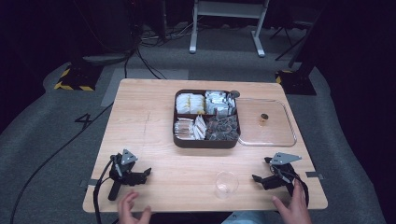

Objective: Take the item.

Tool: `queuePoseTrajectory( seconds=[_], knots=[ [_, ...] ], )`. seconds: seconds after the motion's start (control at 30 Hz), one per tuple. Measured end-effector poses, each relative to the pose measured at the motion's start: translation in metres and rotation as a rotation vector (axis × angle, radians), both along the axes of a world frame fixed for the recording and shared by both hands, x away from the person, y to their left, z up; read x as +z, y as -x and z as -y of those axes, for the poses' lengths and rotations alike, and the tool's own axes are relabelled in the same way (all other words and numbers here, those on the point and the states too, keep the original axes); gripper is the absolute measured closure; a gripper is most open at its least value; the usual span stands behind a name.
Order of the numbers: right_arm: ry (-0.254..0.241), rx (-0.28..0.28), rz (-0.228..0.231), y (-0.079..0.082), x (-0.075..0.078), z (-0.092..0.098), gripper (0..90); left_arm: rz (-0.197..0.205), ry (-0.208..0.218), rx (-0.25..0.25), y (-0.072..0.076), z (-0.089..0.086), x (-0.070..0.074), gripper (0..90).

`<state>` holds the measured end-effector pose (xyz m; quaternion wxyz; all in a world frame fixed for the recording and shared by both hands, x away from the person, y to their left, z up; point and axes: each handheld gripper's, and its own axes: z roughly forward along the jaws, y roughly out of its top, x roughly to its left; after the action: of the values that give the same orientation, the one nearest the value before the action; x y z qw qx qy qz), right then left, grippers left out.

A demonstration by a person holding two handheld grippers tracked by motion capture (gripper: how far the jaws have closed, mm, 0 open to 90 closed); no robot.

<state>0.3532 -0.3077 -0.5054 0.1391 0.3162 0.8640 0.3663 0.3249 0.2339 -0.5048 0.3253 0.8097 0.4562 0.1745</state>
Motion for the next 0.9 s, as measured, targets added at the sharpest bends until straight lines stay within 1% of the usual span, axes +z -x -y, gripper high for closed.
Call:
queuePoseTrajectory(
  seconds=[0.13,0.3,0.33,0.37,0.4,0.53,0.6,0.77,0.9],
  knots=[
    [0.001,0.006,-0.002,-0.0001,-0.0002,-0.0005,4.2,-0.002,-0.001,-0.001,0.0,-0.0001,0.0002,12.0],
    [-0.002,0.046,-0.007,0.0002,-0.0001,0.0016,4.4,-0.003,-0.001,-0.001,0.0,-0.0001,0.0002,12.0],
    [-0.005,0.04,-0.009,-0.0003,-0.0001,0.002,4.4,-0.002,-0.001,-0.001,0.0,-0.0001,0.0002,12.0],
    [-0.002,0.017,-0.007,-0.0005,0.0,0.002,4.1,-0.002,-0.002,-0.001,0.0,-0.0001,0.0002,12.1],
    [-0.001,0.008,-0.006,-0.0001,-0.0001,0.001,3.9,-0.001,-0.002,-0.001,-0.0001,-0.0001,0.0002,12.0],
    [-0.002,0.01,-0.008,-0.0003,-0.0002,0.001,3.9,-0.002,-0.001,-0.001,-0.0001,-0.0001,0.0002,12.0],
    [-0.002,0.011,-0.008,-0.0004,-0.0002,0.0011,3.9,-0.004,0.007,0.019,-0.0014,0.0012,-0.0002,11.3],
    [-0.002,0.012,-0.008,-0.0005,-0.0002,0.0011,3.9,-0.001,0.003,0.025,-0.0018,0.0015,-0.0003,10.6],
    [-0.002,0.012,-0.008,-0.0004,-0.0002,0.0011,3.9,-0.008,0.003,0.048,-0.0034,0.0037,-0.0001,9.8]
  ],
)
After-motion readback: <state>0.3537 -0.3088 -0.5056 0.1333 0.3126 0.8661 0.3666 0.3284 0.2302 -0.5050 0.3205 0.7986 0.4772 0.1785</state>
